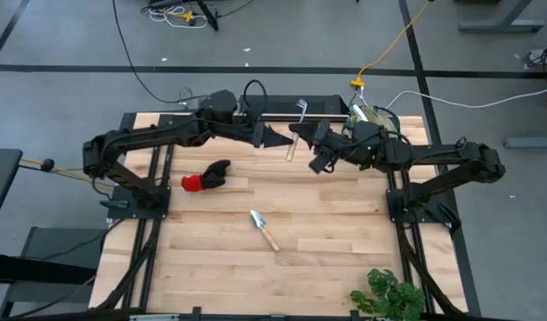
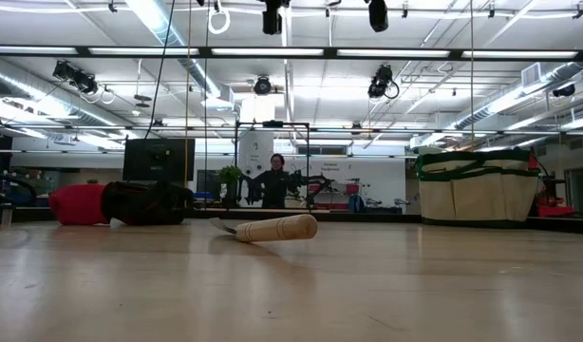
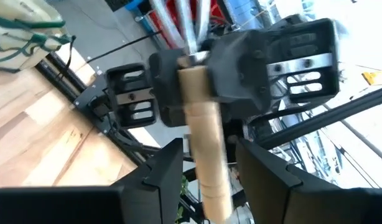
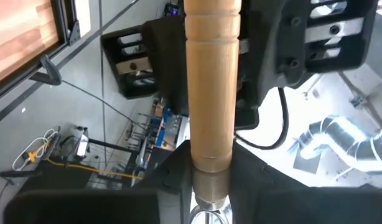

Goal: Pick & Place Garden tools in Gardening bag
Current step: Put the hand rake into the gardening bag

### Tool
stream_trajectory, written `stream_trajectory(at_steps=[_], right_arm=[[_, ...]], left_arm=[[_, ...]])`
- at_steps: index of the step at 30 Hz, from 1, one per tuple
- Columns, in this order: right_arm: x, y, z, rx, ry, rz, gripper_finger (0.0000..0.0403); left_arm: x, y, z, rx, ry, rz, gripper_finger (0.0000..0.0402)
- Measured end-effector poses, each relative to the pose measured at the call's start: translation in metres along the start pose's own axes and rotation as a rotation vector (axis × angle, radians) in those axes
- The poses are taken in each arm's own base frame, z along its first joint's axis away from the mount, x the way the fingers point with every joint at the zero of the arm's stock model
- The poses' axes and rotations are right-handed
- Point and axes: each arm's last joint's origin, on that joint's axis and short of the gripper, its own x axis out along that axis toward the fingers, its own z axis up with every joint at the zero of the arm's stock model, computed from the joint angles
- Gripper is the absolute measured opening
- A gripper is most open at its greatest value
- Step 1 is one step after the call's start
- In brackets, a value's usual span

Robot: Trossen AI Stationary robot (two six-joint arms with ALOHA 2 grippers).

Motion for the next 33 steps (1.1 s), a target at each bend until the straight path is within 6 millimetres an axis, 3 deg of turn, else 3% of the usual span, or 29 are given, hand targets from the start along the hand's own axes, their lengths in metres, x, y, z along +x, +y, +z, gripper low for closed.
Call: stream_trajectory(at_steps=[16,22,27,33], right_arm=[[0.0,-0.001,-0.001,0.012,0.028,-0.005,0.0079],[-0.002,-0.01,-0.007,0.134,0.105,-0.082,0.0079],[-0.006,-0.02,-0.012,0.252,0.14,-0.172,0.0079],[-0.008,-0.022,-0.015,0.27,0.154,-0.19,0.0079]], left_arm=[[-0.013,0.001,0.014,0.042,-0.054,0.012,0.0153],[-0.017,-0.001,0.018,0.056,-0.089,0.01,0.015],[-0.026,-0.01,0.026,0.139,-0.172,-0.016,0.0122],[-0.035,-0.015,0.032,0.183,-0.217,-0.015,0.0075]])
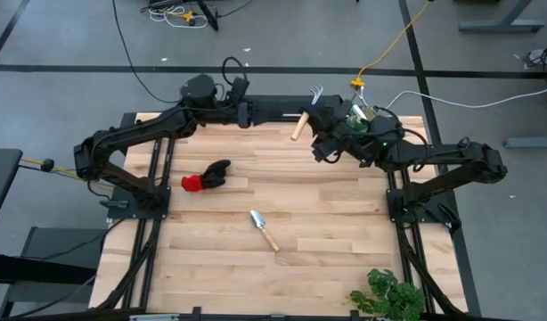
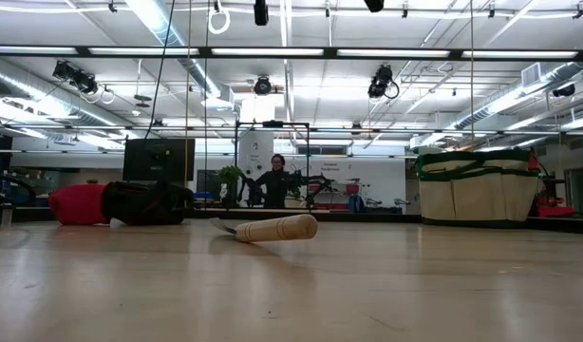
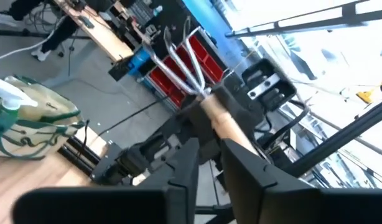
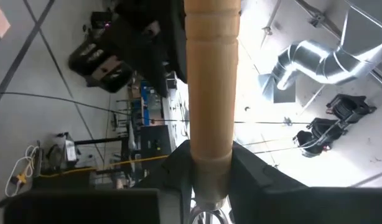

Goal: Pick & Place Garden tools in Gardening bag
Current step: Put the hand rake into the gardening bag

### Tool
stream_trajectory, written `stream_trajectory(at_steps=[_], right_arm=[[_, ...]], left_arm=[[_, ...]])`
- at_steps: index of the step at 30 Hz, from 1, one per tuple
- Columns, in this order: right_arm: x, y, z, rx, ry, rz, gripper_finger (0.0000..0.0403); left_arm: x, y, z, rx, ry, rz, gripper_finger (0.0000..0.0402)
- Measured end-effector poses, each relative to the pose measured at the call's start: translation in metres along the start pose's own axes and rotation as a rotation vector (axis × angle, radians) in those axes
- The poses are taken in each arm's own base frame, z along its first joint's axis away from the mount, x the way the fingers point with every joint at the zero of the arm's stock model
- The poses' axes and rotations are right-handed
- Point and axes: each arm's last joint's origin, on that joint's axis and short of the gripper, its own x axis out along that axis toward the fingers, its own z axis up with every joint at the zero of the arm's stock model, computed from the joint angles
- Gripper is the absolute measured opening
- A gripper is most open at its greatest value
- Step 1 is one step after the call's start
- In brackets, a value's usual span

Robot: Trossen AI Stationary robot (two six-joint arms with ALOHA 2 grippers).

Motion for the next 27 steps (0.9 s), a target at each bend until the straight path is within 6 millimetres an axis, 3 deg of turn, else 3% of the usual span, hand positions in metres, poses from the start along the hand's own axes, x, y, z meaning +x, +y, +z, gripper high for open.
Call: stream_trajectory(at_steps=[8,17,27], right_arm=[[0.0,0.001,0.001,0.098,-0.052,0.009,0.0079],[-0.001,0.007,0.006,0.446,-0.168,0.093,0.0079],[-0.002,0.019,0.008,0.619,-0.168,0.235,0.0079]], left_arm=[[0.0,-0.005,0.002,0.079,-0.007,-0.06,0.0007],[0.0,-0.008,0.004,0.148,-0.031,-0.083,0.0004],[0.0,-0.007,0.004,0.222,-0.032,-0.083,0.0002]])
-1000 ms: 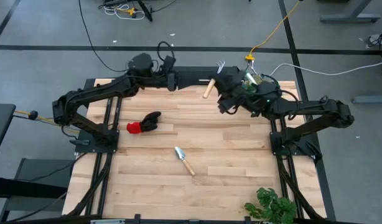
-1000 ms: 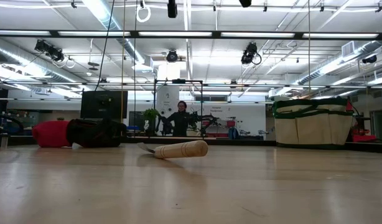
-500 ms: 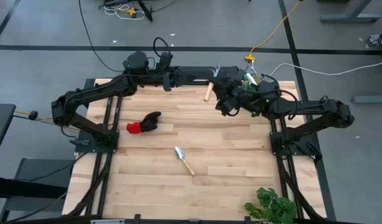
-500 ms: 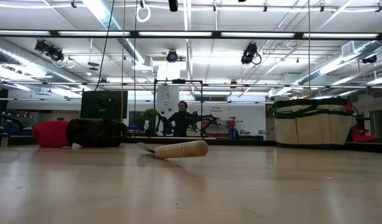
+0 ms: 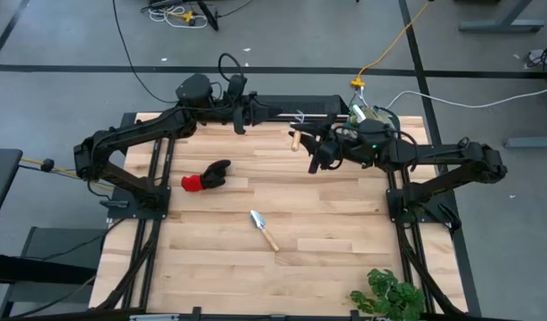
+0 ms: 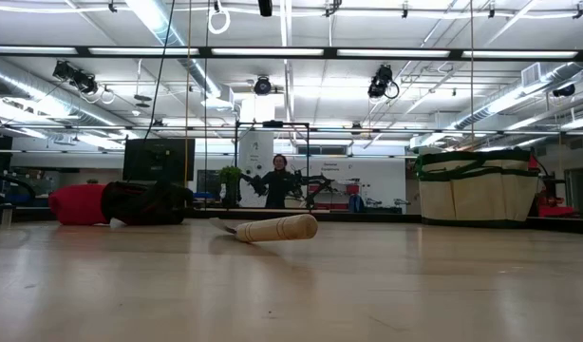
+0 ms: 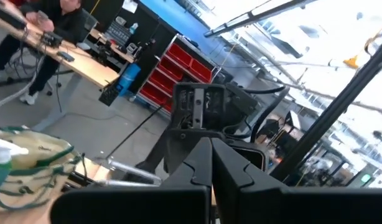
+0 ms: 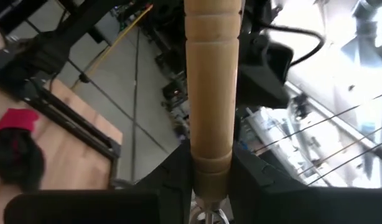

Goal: Pick & Place Garden tools in Gardening bag
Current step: Put the hand rake into the gardening bag

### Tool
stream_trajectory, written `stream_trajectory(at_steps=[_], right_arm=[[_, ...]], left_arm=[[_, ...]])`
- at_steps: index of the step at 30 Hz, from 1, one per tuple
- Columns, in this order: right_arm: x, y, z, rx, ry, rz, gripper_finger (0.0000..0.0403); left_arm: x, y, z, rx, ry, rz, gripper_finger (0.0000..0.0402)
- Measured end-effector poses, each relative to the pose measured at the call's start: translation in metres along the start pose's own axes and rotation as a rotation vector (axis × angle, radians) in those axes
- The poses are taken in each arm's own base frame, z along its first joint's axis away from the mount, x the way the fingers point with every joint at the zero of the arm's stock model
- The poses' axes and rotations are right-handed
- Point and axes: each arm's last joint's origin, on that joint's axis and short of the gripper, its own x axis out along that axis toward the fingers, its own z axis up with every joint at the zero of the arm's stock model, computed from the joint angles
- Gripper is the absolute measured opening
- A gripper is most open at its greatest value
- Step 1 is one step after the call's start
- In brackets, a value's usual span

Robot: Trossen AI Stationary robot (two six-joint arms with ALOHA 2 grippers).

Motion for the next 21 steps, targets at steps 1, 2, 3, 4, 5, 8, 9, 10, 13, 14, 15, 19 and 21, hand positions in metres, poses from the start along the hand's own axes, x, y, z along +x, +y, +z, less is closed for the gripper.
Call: stream_trajectory(at_steps=[1,2,3,4,5,8,9,10,13,14,15,19,21], right_arm=[[0.0,0.001,0.0,0.014,0.005,0.007,0.0079],[0.0,0.001,-0.001,0.028,0.008,0.011,0.0079],[0.0,0.002,-0.001,0.041,0.012,0.016,0.0079],[0.0,0.002,-0.002,0.055,0.016,0.023,0.0079],[0.0,0.003,-0.002,0.072,0.021,0.029,0.0079],[0.0,0.005,-0.003,0.145,0.037,0.047,0.0079],[0.0,0.005,-0.004,0.18,0.042,0.052,0.0079],[0.0,0.006,-0.004,0.219,0.046,0.055,0.0079],[0.0,0.007,-0.005,0.334,0.058,0.07,0.0079],[0.0,0.008,-0.005,0.375,0.057,0.08,0.0079],[0.0,0.009,-0.005,0.417,0.048,0.097,0.0079],[-0.001,0.011,-0.002,0.568,-0.016,0.184,0.0079],[-0.001,0.012,-0.001,0.62,-0.044,0.227,0.0079]], left_arm=[[0.0,0.0,0.0,0.018,0.0,-0.001,0.0002],[0.0,0.0,0.0,0.04,0.0,-0.001,0.0002],[0.0,0.0,0.0,0.058,0.001,-0.001,0.0002],[0.0,0.0,0.0,0.07,0.0,0.0,0.0002],[0.0,0.0,0.0,0.084,0.0,0.0,0.0002],[0.0,0.0,0.0,0.113,0.001,0.0,0.0001],[0.0,0.0,0.0,0.119,0.001,0.0,0.0001],[0.0,0.0,0.0,0.125,0.001,0.0,0.0001],[0.0,0.0,0.0,0.149,0.001,0.0,0.0001],[0.0,0.0,0.0,0.16,0.003,-0.003,0.0001],[0.0,0.0,0.0,0.168,0.007,-0.009,0.0001],[0.0,-0.001,-0.001,0.194,0.016,-0.023,0.0001],[0.0,-0.001,-0.001,0.216,0.016,-0.023,0.0001]])
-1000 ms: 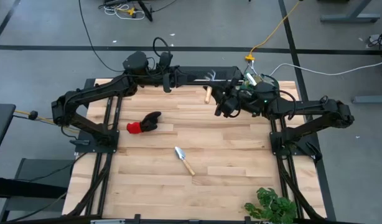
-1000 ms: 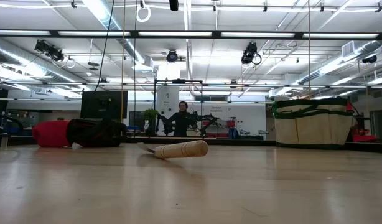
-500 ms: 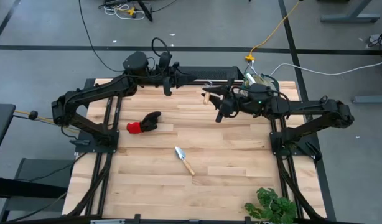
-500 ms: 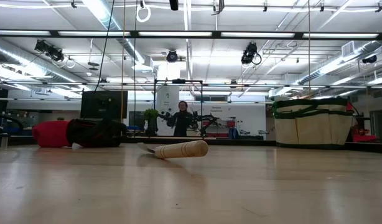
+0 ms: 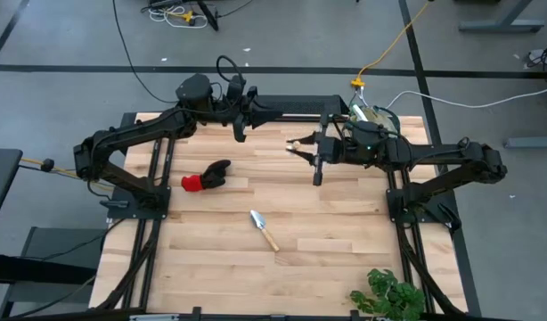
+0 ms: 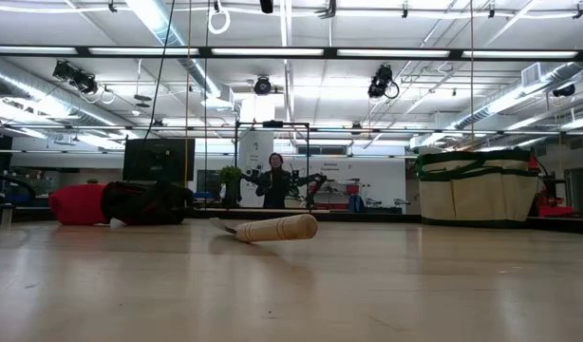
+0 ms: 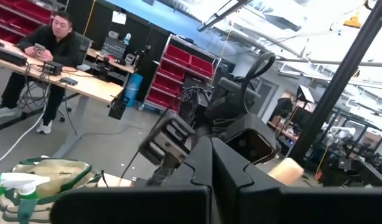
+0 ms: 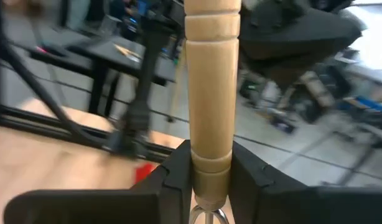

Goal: Pick & Place Garden tools in Gardening bag
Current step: Put the hand rake into the gardening bag

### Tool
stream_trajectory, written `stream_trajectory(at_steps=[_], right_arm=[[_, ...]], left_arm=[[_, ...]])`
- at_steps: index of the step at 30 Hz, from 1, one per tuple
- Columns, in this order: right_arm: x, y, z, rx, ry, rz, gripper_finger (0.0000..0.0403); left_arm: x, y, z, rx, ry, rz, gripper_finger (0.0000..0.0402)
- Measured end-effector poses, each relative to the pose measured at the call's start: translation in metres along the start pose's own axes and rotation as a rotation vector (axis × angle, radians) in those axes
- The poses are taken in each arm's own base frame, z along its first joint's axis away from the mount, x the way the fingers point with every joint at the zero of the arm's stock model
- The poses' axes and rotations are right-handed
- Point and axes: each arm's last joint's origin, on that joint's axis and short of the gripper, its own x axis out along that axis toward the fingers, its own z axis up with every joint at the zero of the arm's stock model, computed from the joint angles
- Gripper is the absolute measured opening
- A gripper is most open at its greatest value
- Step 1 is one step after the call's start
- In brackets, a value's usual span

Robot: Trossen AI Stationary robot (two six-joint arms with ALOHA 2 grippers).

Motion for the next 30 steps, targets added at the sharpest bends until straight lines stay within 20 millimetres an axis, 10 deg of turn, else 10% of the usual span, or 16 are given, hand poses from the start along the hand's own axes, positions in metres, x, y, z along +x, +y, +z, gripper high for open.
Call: stream_trajectory(at_steps=[17,30], right_arm=[[-0.003,0.004,0.004,0.277,-0.047,0.171,0.0079],[-0.045,-0.016,0.02,0.344,-0.031,-0.013,0.007]], left_arm=[[-0.004,-0.01,0.002,0.107,0.011,-0.026,0.0001],[-0.027,-0.043,0.002,0.237,0.064,0.257,0.0001]])
